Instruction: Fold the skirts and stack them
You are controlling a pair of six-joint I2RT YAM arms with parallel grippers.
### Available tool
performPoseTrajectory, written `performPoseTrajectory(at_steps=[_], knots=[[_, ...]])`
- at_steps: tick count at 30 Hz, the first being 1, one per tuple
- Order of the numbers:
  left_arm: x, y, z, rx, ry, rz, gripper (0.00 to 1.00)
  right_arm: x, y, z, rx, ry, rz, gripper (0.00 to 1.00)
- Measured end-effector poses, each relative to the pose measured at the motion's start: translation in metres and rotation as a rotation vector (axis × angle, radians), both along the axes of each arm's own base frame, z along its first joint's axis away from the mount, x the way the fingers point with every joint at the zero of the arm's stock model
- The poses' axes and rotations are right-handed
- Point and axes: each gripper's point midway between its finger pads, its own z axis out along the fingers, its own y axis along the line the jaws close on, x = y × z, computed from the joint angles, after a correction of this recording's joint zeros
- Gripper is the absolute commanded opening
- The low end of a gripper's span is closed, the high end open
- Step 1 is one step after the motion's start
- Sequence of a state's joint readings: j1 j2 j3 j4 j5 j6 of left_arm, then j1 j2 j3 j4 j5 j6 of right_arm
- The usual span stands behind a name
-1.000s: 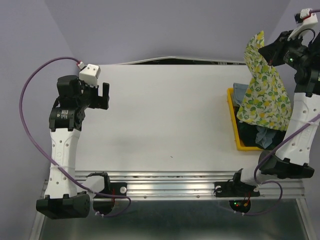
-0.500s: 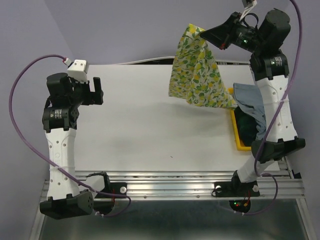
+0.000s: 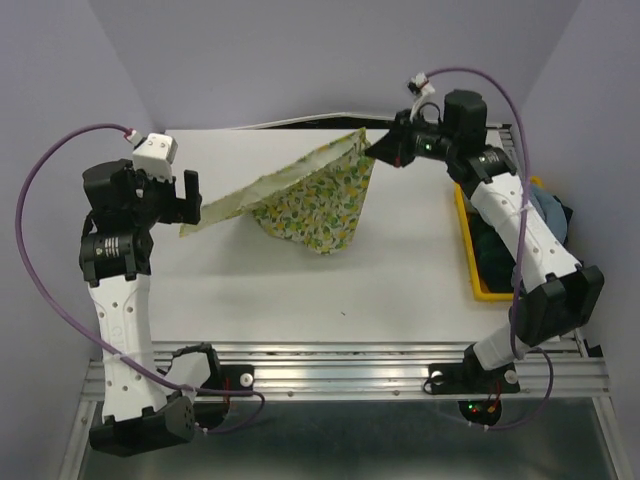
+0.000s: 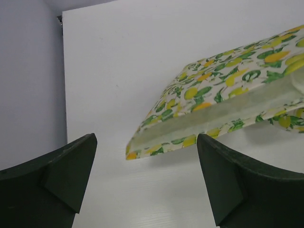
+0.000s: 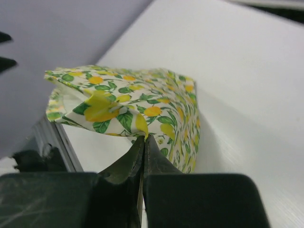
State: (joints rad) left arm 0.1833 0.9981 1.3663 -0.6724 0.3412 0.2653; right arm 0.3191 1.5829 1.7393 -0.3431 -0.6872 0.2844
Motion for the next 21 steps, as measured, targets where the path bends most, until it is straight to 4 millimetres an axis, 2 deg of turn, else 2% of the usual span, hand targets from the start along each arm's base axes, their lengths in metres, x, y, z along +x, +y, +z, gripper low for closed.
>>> performPoseTrajectory(at_steps=[3, 5, 6, 8, 10, 12, 16, 21], knots=[[-0.008, -0.001, -0.016, 0.052, 0.016, -0.042, 0.98, -0.013, -0.014, -0.103, -0.161, 0.123, 0.010, 0.01], [-0.012, -0.001, -0.034, 0.080, 0.056, -0.067, 0.98, -0.024, -0.021, -0.149, -0.237, 0.197, 0.027, 0.01], [-0.012, -0.001, -0.041, 0.092, 0.070, -0.079, 0.98, -0.033, -0.027, -0.179, -0.282, 0.244, 0.040, 0.01], [-0.013, 0.001, -0.063, 0.131, 0.119, -0.113, 0.98, -0.049, -0.035, -0.213, -0.343, 0.308, 0.064, 0.01], [-0.017, 0.002, -0.089, 0.178, 0.175, -0.164, 0.97, -0.056, -0.040, -0.228, -0.378, 0.323, 0.077, 0.01], [-0.025, 0.002, -0.117, 0.225, 0.235, -0.228, 0.96, -0.061, -0.043, -0.232, -0.399, 0.313, 0.085, 0.01], [-0.045, 0.001, -0.156, 0.337, 0.316, -0.374, 0.96, -0.063, -0.046, -0.220, -0.408, 0.254, 0.084, 0.01], [-0.069, 0.002, -0.193, 0.510, 0.325, -0.554, 0.95, -0.062, -0.049, -0.213, -0.423, 0.211, 0.075, 0.01]])
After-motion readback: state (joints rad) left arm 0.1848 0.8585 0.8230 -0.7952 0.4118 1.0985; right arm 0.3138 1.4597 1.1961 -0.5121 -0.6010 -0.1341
